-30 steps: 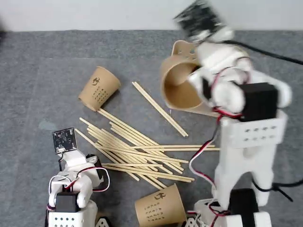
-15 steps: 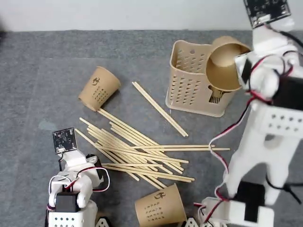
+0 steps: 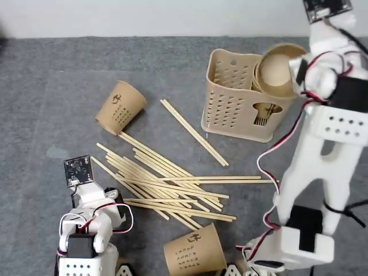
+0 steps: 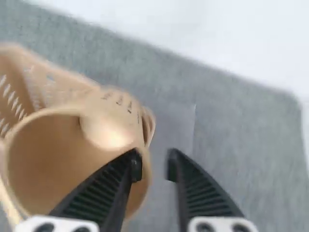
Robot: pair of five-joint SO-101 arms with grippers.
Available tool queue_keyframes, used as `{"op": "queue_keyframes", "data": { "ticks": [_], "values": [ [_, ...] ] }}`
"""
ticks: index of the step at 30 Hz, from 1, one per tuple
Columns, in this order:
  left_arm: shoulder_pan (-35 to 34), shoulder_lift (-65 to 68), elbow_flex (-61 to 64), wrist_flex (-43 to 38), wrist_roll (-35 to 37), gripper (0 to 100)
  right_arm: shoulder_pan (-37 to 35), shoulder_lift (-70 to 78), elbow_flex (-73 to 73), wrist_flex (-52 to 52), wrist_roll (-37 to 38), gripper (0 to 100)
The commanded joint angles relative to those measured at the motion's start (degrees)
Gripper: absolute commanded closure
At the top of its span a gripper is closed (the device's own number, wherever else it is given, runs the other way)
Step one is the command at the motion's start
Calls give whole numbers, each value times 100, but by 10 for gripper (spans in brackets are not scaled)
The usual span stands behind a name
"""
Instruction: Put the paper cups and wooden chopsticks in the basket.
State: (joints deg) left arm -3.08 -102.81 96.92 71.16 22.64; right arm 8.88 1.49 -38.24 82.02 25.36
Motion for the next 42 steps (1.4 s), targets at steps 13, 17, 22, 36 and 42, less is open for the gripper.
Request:
{"op": "queue_keyframes", "data": {
  "ticks": [13, 17, 22, 36, 42],
  "values": [
    [0, 9, -40, 26, 35, 986, -743, 154, -264, -488, -703, 732],
    [0, 9, -40, 26, 35, 986, -1174, 66, -264, 505, -712, 732],
    [0, 9, -40, 26, 35, 986, -2158, 75, -264, 1095, -721, 732],
    [0, 9, -40, 26, 35, 986, -3433, 13, 255, 2097, -1275, 732],
    [0, 9, -40, 26, 35, 986, -3169, -286, 1415, 2097, -1240, 732]
  ]
}}
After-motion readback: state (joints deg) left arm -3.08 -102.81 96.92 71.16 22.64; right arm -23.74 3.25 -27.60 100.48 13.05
